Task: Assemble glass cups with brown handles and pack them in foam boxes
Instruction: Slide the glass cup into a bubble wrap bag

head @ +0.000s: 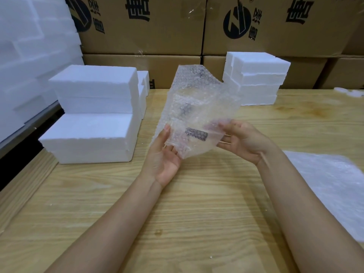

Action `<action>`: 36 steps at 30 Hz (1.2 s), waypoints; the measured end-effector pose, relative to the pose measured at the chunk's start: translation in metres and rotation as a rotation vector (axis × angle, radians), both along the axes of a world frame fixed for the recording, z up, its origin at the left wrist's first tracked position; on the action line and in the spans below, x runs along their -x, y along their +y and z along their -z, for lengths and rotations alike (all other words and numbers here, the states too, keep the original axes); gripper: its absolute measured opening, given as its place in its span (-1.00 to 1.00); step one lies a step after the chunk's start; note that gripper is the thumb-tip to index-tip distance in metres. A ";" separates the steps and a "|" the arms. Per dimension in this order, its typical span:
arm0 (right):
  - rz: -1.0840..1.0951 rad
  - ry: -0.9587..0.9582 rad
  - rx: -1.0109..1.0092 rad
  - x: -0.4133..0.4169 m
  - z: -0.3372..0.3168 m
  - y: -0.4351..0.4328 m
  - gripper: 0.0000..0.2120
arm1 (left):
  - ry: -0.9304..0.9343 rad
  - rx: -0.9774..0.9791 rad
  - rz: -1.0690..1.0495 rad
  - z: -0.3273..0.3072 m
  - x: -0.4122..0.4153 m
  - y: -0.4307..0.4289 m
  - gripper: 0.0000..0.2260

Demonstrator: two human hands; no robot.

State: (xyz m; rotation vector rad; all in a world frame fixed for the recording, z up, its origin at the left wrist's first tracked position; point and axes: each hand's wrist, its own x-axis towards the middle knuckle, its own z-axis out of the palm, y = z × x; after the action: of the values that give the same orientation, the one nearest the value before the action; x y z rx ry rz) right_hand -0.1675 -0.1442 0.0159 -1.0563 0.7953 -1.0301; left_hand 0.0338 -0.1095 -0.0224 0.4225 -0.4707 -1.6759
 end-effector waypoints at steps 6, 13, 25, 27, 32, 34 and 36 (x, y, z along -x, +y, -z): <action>0.263 -0.044 0.119 0.005 -0.007 -0.004 -0.83 | -0.569 0.107 -0.027 0.007 -0.004 -0.006 -0.42; 0.338 -0.074 0.144 -0.006 -0.011 0.000 -0.92 | -0.982 0.291 -0.057 0.013 -0.008 -0.009 -0.31; 0.254 0.616 0.193 -0.040 0.005 0.009 -0.78 | -1.057 0.348 -0.047 0.016 -0.011 -0.006 -0.37; 0.288 0.708 0.266 -0.041 0.007 0.007 -0.88 | -1.045 0.360 -0.036 0.016 -0.011 -0.006 -0.36; 0.118 0.841 0.206 -0.042 0.010 0.000 -0.70 | -0.998 0.409 0.001 0.014 -0.012 -0.003 -0.34; 0.053 0.919 0.194 -0.042 0.008 0.003 -0.70 | -0.991 0.434 0.017 0.012 -0.011 -0.003 -0.35; 0.069 0.919 0.209 -0.042 0.006 0.004 -0.82 | -0.951 0.434 0.043 0.011 -0.010 -0.003 -0.35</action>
State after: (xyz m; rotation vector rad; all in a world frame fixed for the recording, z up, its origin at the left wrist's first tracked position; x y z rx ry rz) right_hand -0.1251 -0.1400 0.0097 -1.7257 1.4823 -0.6575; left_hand 0.0437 -0.1122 -0.0329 0.8752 -1.5099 -1.2720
